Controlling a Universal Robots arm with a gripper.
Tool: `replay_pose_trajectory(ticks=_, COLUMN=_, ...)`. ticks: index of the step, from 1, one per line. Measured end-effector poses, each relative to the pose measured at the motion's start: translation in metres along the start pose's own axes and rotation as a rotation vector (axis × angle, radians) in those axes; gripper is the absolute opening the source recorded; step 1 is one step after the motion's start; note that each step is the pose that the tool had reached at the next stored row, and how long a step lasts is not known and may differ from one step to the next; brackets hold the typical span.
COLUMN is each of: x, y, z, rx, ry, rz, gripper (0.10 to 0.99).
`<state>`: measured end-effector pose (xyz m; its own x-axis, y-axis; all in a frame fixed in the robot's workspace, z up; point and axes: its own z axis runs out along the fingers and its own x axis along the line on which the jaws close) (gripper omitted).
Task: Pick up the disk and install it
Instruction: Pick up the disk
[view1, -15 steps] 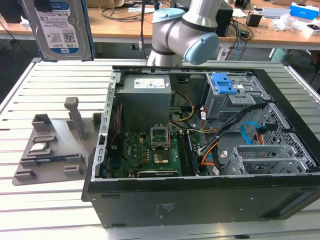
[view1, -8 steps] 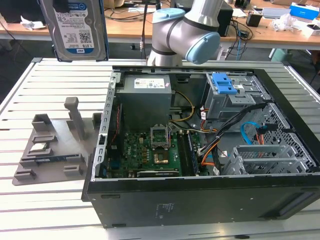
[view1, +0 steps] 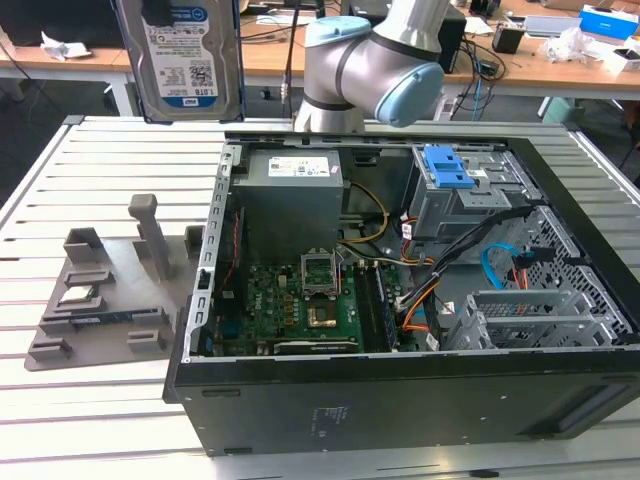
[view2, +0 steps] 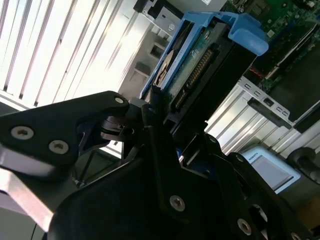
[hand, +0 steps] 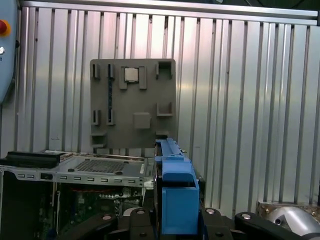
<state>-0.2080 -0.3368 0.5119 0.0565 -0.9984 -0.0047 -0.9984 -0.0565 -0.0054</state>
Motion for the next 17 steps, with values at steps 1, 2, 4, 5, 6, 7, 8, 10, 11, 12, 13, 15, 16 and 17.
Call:
replay_pose_trajectory(ticks=1, x=0.0002, y=-0.0030, z=0.0000, rx=0.000, ry=0.0000, rz=0.000, gripper=0.365)
replay_pose_trajectory(ticks=2, x=0.0004, y=-0.0067, z=0.0000, rx=0.000, ry=0.0000, rz=0.000, gripper=0.365)
replay_pose_trajectory(ticks=4, x=0.0007, y=-0.0129, z=0.0000, rx=0.000, ry=0.0000, rz=0.000, gripper=0.365)
replay_pose_trajectory(ticks=5, x=0.0009, y=-0.0162, z=0.0000, rx=-0.001, ry=0.0001, rz=0.000, gripper=0.365)
replay_pose_trajectory(ticks=6, x=0.0012, y=-0.0205, z=0.0001, rx=-0.001, ry=0.0000, rz=0.000, gripper=0.365)
replay_pose_trajectory(ticks=7, x=0.0015, y=-0.0265, z=0.0001, rx=-0.001, ry=0.0000, rz=0.000, gripper=0.365)
replay_pose_trajectory(ticks=8, x=0.0020, y=-0.0349, z=0.0002, rx=-0.001, ry=0.0000, rz=0.000, gripper=0.365)
replay_pose_trajectory(ticks=10, x=0.0028, y=-0.0503, z=0.0003, rx=-0.001, ry=-0.0001, rz=0.000, gripper=0.365)
replay_pose_trajectory(ticks=11, x=0.0031, y=-0.0543, z=0.0002, rx=-0.001, ry=0.0000, rz=0.000, gripper=0.365)
replay_pose_trajectory(ticks=12, x=0.0032, y=-0.0570, z=0.0003, rx=-0.001, ry=0.0000, rz=0.000, gripper=0.365)
replay_pose_trajectory(ticks=13, x=0.0035, y=-0.0614, z=0.0003, rx=-0.001, ry=-0.0001, rz=0.000, gripper=0.365)
replay_pose_trajectory(ticks=15, x=0.0039, y=-0.0691, z=0.0003, rx=-0.002, ry=0.0000, rz=0.000, gripper=0.365)
replay_pose_trajectory(ticks=16, x=0.0042, y=-0.0738, z=0.0003, rx=-0.002, ry=0.0000, rz=0.000, gripper=0.365)
replay_pose_trajectory(ticks=17, x=0.0043, y=-0.0766, z=0.0004, rx=-0.002, ry=0.0000, rz=0.000, gripper=0.365)
